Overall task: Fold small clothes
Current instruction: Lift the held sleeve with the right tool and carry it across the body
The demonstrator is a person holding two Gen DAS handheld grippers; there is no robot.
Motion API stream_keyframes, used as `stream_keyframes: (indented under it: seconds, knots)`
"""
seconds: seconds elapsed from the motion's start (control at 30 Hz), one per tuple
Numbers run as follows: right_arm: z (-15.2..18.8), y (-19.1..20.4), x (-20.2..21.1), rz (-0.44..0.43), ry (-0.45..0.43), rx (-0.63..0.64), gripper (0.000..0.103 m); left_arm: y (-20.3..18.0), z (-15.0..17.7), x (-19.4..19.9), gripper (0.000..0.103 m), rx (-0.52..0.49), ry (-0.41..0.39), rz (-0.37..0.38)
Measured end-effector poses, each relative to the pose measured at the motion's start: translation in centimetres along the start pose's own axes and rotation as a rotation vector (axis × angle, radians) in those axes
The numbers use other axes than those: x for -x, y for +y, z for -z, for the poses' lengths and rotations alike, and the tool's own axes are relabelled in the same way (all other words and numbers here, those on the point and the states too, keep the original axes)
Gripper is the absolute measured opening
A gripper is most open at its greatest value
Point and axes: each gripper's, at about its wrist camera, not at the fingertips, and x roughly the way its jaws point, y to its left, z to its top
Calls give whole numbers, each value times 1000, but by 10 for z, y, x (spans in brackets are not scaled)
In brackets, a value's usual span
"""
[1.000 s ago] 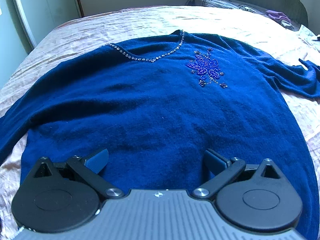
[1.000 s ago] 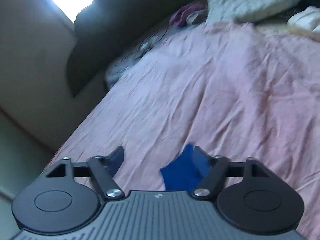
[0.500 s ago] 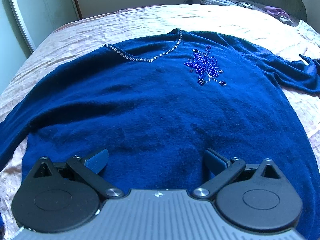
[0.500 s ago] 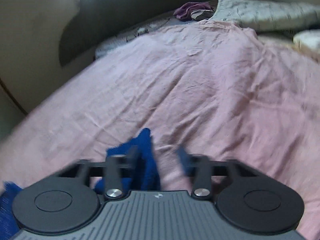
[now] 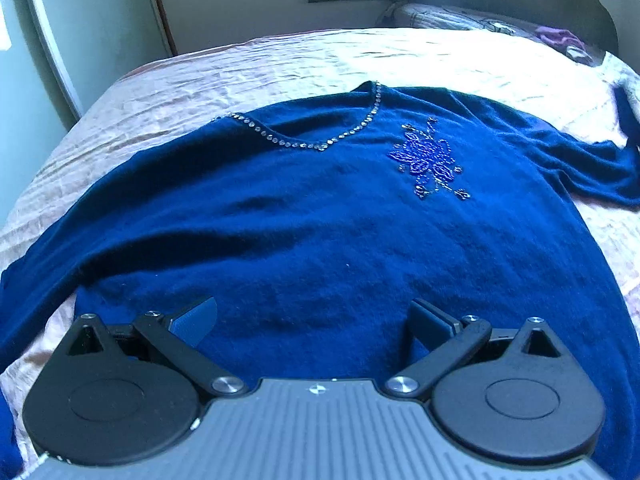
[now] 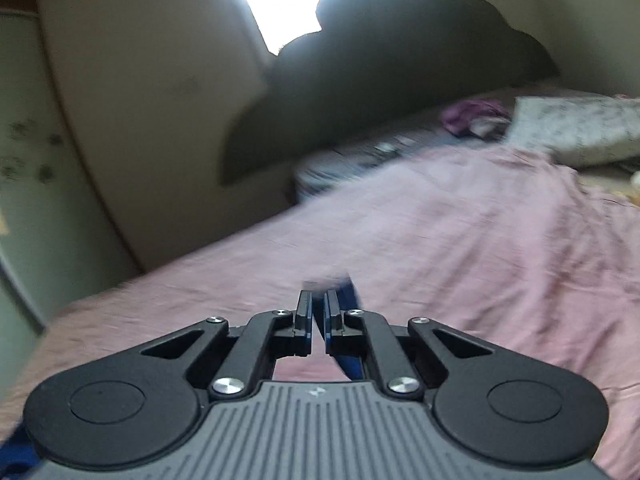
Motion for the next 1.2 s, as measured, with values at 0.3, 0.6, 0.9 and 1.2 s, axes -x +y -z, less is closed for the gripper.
stream_keyframes:
  seconds: [0.3, 0.6, 0.9, 1.2]
  knots:
    - [39, 74, -30, 293, 17, 501, 61, 15, 8, 9, 103, 22, -16, -9]
    - [121, 91, -89, 421, 163, 929, 69, 14, 11, 3, 102, 25, 16, 2]
    - [91, 53, -127, 318, 269, 541, 10, 12, 10, 1, 102, 24, 25, 3]
    - [54, 49, -38, -86, 110, 24, 9, 22, 2, 2, 102, 55, 7, 2]
